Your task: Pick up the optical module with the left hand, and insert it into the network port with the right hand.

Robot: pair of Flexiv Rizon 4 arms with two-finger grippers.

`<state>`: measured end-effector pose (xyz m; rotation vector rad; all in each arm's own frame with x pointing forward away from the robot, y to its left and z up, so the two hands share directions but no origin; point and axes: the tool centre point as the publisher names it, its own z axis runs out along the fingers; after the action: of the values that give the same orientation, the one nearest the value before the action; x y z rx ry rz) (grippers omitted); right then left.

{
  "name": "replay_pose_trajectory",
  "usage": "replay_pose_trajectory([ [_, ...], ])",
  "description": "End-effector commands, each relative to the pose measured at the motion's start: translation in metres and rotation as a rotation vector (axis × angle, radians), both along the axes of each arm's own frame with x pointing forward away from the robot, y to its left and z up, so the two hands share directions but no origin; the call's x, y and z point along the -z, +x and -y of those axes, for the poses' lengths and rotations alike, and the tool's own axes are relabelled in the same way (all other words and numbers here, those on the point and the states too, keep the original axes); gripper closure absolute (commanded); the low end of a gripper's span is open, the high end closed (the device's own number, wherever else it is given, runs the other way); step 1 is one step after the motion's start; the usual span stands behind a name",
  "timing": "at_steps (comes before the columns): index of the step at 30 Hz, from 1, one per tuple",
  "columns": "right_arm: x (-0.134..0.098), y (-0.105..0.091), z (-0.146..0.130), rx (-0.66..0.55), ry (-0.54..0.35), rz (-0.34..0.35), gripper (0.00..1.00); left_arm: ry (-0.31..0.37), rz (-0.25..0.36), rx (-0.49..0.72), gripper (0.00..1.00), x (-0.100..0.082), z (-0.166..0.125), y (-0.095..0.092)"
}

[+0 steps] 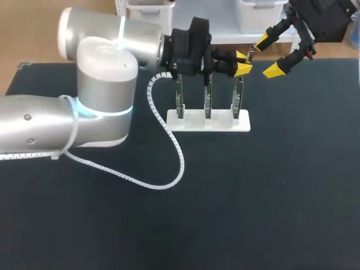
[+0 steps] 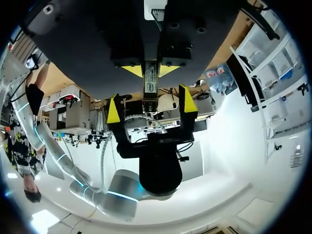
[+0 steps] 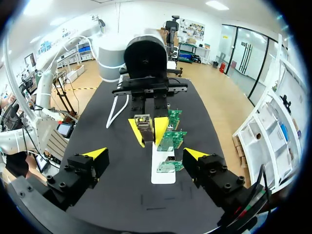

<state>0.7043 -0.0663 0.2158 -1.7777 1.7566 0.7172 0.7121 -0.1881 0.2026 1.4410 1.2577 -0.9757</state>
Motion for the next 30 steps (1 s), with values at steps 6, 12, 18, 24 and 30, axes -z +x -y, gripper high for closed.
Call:
replay_pose_trajectory([
  [6,0.000,0.000,0.000,0.001,0.000,0.001,0.00,-0.050,-0.003,-0.025,1.00,0.004,-0.010,-0.008],
  [12,0.000,0.000,0.000,0.001,0.000,0.001,0.00,-0.051,-0.001,-0.016,1.00,0.003,-0.004,-0.007],
  [18,0.000,0.000,0.000,0.001,0.000,0.001,0.00,-0.055,0.000,-0.008,1.00,0.001,-0.001,-0.001],
  [24,0.000,0.000,0.000,0.001,0.000,0.001,0.00,-0.066,-0.011,-0.009,1.00,0.003,0.004,0.005],
  [30,0.000,0.000,0.000,0.001,0.000,0.001,0.00,-0.061,-0.009,0.004,1.00,0.002,0.011,0.009],
])
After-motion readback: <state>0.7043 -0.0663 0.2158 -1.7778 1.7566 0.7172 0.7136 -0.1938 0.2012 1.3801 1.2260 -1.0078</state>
